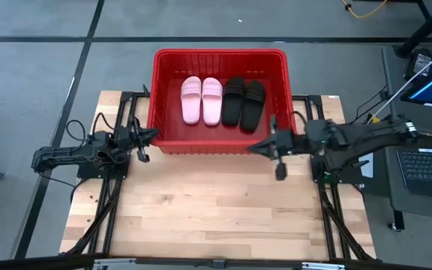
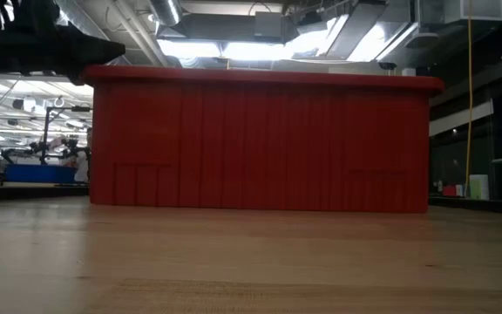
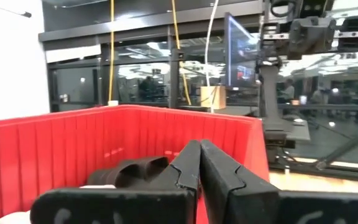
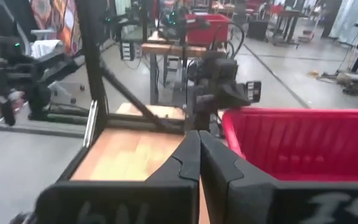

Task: Pick and place slides into bin
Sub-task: Return to Home Position

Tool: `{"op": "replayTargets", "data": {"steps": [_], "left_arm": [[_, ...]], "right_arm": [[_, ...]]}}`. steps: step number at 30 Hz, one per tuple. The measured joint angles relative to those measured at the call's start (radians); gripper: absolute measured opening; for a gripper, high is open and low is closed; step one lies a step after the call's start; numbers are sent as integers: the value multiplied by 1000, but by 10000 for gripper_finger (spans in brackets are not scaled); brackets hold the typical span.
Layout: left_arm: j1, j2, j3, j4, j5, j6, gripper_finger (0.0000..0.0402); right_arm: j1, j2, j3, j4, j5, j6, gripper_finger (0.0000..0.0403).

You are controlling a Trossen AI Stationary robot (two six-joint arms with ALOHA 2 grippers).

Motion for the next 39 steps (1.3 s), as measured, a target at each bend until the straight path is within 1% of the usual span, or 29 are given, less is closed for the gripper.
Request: {"op": "replayTargets", "data": {"steps": [3, 6, 11, 13, 15, 19, 22, 25, 28, 35, 39], "left_arm": [[0, 0, 0, -2, -14, 0, 8], [0, 0, 0, -2, -15, 0, 6], [0, 0, 0, -2, -15, 0, 4], [0, 0, 0, -3, -15, 0, 6], [0, 0, 0, -3, -15, 0, 8], [0, 0, 0, -4, -15, 0, 7], [0, 0, 0, -4, -15, 0, 4], [0, 0, 0, -4, -15, 0, 5], [0, 0, 0, -5, -15, 0, 8], [0, 0, 0, -5, -15, 0, 4], [0, 0, 0, -5, -15, 0, 7]], "right_arm": [[23, -85, -27, -75, -14, -4, 8], [47, -197, -133, -64, -47, -24, 9], [64, -426, -380, 94, -63, -4, 9], [65, -511, -455, 162, -77, 0, 9], [65, -583, -512, 209, -78, 53, 9], [65, -704, -589, 200, -78, 232, 9], [65, -761, -631, 190, -78, 224, 9], [65, -797, -662, 197, -71, 134, 9], [65, -806, -688, 195, -36, 78, 9], [68, -823, -797, 199, -32, 5, 10], [48, -933, -875, 195, -34, -1, 10]]}}
